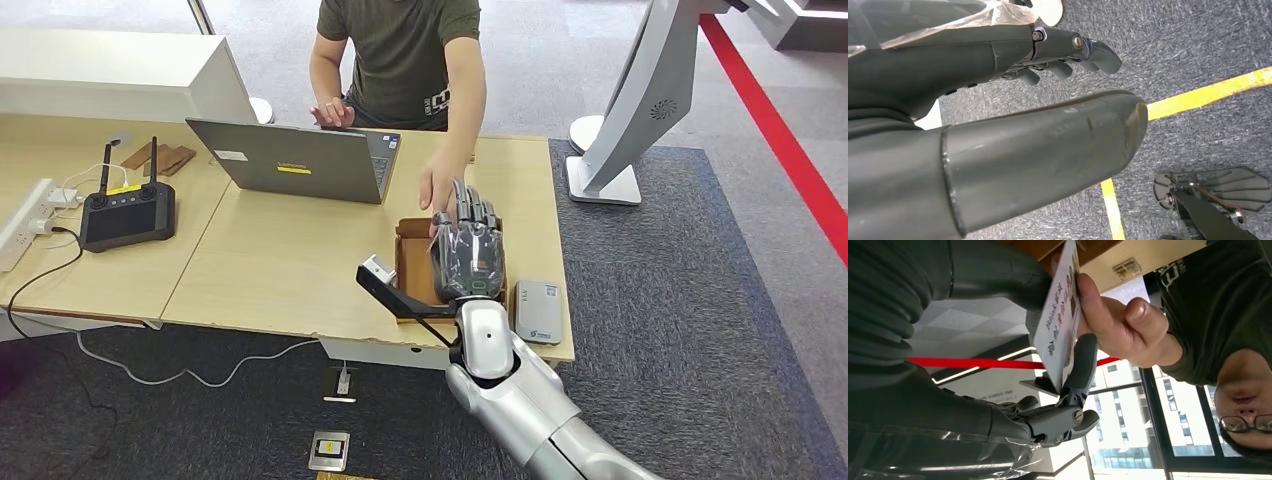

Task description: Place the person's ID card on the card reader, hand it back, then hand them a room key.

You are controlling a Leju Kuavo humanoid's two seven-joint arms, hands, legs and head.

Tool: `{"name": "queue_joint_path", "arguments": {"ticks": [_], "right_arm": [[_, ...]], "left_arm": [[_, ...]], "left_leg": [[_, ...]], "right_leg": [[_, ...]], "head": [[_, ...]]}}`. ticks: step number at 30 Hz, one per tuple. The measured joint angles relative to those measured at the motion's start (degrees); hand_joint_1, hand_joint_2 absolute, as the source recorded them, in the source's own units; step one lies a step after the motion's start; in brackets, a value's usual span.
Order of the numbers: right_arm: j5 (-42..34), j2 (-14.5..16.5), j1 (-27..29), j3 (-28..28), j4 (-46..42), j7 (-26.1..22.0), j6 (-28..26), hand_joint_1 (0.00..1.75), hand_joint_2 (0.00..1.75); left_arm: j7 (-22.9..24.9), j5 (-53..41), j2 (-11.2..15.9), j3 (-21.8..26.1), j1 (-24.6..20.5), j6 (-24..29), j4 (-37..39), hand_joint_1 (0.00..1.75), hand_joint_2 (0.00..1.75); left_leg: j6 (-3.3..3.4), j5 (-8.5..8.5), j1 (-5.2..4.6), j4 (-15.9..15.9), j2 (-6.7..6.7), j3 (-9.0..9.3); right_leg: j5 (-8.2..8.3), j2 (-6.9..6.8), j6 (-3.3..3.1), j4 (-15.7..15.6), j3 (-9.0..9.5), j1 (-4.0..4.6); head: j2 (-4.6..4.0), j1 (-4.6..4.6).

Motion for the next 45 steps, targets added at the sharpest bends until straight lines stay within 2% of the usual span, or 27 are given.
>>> {"name": "queue_joint_path", "arguments": {"ticks": [4,8,10,14,20,23,26,28,31,33,40,45], "right_arm": [[-1.96,-0.04,0.17,-0.03,0.08,-0.94,-1.04,0.0,1.75],[-2.11,-0.51,0.57,-0.09,-0.73,-0.3,-1.59,0.0,0.0],[-5.52,-0.84,1.0,-0.38,-1.51,-1.48,-2.07,0.0,0.0],[-19.72,-1.62,2.66,-1.75,-4.61,-8.53,-3.69,0.0,1.75],[-31.97,-3.3,5.38,-2.87,-11.36,-13.5,-2.51,0.0,1.75],[-38.4,-4.94,8.1,-2.78,-16.75,-14.97,1.32,0.0,1.75],[-39.15,-6.9,10.84,-2.54,-22.03,-14.46,6.17,0.0,1.75],[-33.13,-8.44,12.56,-2.09,-25.65,-11.85,8.77,0.0,1.75],[-17.16,-10.74,14.94,-1.28,-31.02,-6.28,12.33,0.0,1.75],[-10.52,-11.94,16.45,-1.07,-34.07,-5.26,14.72,0.0,1.75],[4.1,-14.5,20.35,-0.65,-39.95,-6.46,17.09,0.0,1.75],[5.3,-14.89,21.79,0.11,-41.14,-8.47,17.75,0.0,1.75]], "left_arm": [[0.0,-0.01,0.0,0.0,0.0,0.01,0.0,0.0,0.0],[0.0,-0.01,0.0,-0.01,-0.04,0.01,0.0,0.0,0.0],[0.07,-0.01,0.0,-0.03,-0.09,0.0,0.0,0.0,0.0],[0.29,-0.01,0.0,-0.1,-0.15,-0.02,0.0,0.0,0.0],[0.11,-0.01,0.0,-0.1,-0.11,-0.02,0.0,0.0,0.0],[-0.21,0.03,0.01,-0.05,0.08,-0.02,0.0,0.0,0.0],[-0.38,0.08,0.05,0.05,0.34,-0.02,0.0,0.0,0.0],[-0.46,0.08,0.09,0.24,0.52,-0.02,-0.01,0.0,0.0],[-0.71,0.04,0.19,0.51,0.61,-0.14,-0.03,0.0,0.0],[-0.83,0.0,0.33,0.72,0.59,-0.36,-0.06,0.0,0.0],[-0.87,-0.01,0.73,1.43,0.5,-1.0,-0.21,0.0,0.0],[-0.71,0.09,0.77,1.82,0.44,-0.62,-0.28,0.0,0.0]], "left_leg": [[0.0,0.0,0.0,0.0,0.01,0.01],[0.0,0.0,0.0,0.0,0.01,0.01],[0.0,0.0,0.0,0.0,0.01,0.01],[0.0,0.0,0.0,0.0,0.01,0.01],[0.0,0.0,0.0,0.0,0.02,0.02],[-0.01,-0.01,0.0,0.0,0.02,0.01],[-0.01,-0.02,0.0,0.0,0.02,0.0],[-0.02,-0.03,-0.01,0.0,0.02,0.0],[-0.03,-0.04,-0.01,0.0,0.02,0.01],[-0.03,-0.05,0.0,0.0,0.02,0.01],[-0.04,-0.05,0.0,0.0,0.02,0.02],[-0.04,-0.06,0.0,0.0,0.01,0.01]], "right_leg": [[0.0,0.0,0.0,0.0,0.0,0.0],[0.0,0.0,0.0,0.0,0.0,-0.01],[0.0,0.0,0.0,-0.01,0.0,-0.01],[0.0,0.01,0.0,-0.01,-0.02,-0.01],[0.0,0.02,0.0,-0.01,-0.03,-0.01],[0.0,0.02,0.0,-0.01,-0.03,-0.01],[-0.01,0.02,0.0,-0.03,-0.03,-0.01],[-0.01,0.02,0.0,-0.04,-0.03,-0.01],[-0.01,0.03,0.0,-0.05,-0.03,-0.01],[-0.01,0.03,0.0,-0.05,-0.03,-0.01],[-0.01,0.03,-0.01,-0.05,-0.02,0.0],[-0.02,0.03,-0.02,-0.05,0.0,0.0]], "head": [[0.0,0.01],[0.0,0.01],[0.0,0.0],[0.0,0.0],[0.0,-0.01],[0.0,-0.01],[0.0,0.0],[0.0,0.0],[0.0,0.0],[0.0,0.0],[0.0,0.0],[0.0,0.01]]}}
